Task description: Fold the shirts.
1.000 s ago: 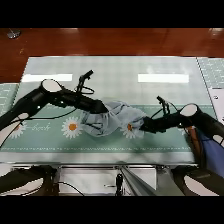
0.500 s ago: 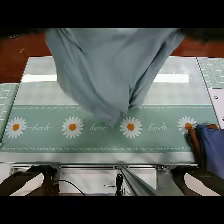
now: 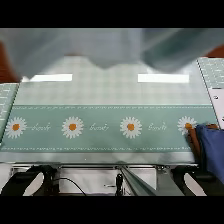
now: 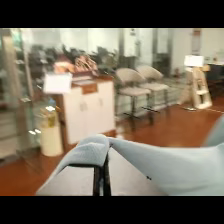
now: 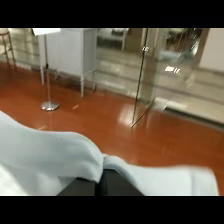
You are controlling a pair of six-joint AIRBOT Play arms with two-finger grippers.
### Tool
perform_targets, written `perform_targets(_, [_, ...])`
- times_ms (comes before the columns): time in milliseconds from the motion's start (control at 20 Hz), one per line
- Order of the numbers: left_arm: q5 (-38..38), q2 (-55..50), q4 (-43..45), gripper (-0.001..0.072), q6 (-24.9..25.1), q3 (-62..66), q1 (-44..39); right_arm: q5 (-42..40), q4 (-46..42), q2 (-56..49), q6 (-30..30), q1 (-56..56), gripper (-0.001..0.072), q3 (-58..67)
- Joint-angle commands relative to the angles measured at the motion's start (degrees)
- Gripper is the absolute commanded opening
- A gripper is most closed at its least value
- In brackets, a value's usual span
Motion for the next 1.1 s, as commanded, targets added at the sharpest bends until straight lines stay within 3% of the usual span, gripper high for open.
perform_targets(0, [-3.1,7.58,9.73,0.0021,-3.76,0.83,0.13,2.43,-1.84,5.07,0.0,-0.02,0.0025,0.46])
perform_targets(250, [-20.11,9.01,16.06,0.002,-9.81,-1.05,0.13,16.22,-1.64,5.09,3.13,-0.13,0.0025,-4.39])
perform_targets(350, [-21.18,9.05,15.56,0.002,-10.84,-7.78,0.13,17.75,0.98,5.14,3.34,-0.13,0.0025,-12.68])
perform_targets(500, [-17.11,8.26,15.39,0.0021,-9.94,-22.16,0.13,8.94,4.15,5.05,1.55,-0.13,0.0025,-30.05])
perform_targets(700, [-5.62,1.77,15.39,0.0021,-9.18,-40.94,0.04,-5.2,6.05,-1.27,-2.45,-0.13,0.0025,-49.42])
perform_targets(800, [0.31,-4.17,15.41,0.0021,-9.11,-46.01,0.0,-11.1,7.1,-9.01,-5.2,0.0,0.0025,-51.93])
perform_targets(1050, [9.97,-20.79,15.17,0.0021,-8.2,-46.77,0.0,-24.87,19.34,-31.43,-10.32,-0.02,0.0025,-49.11])
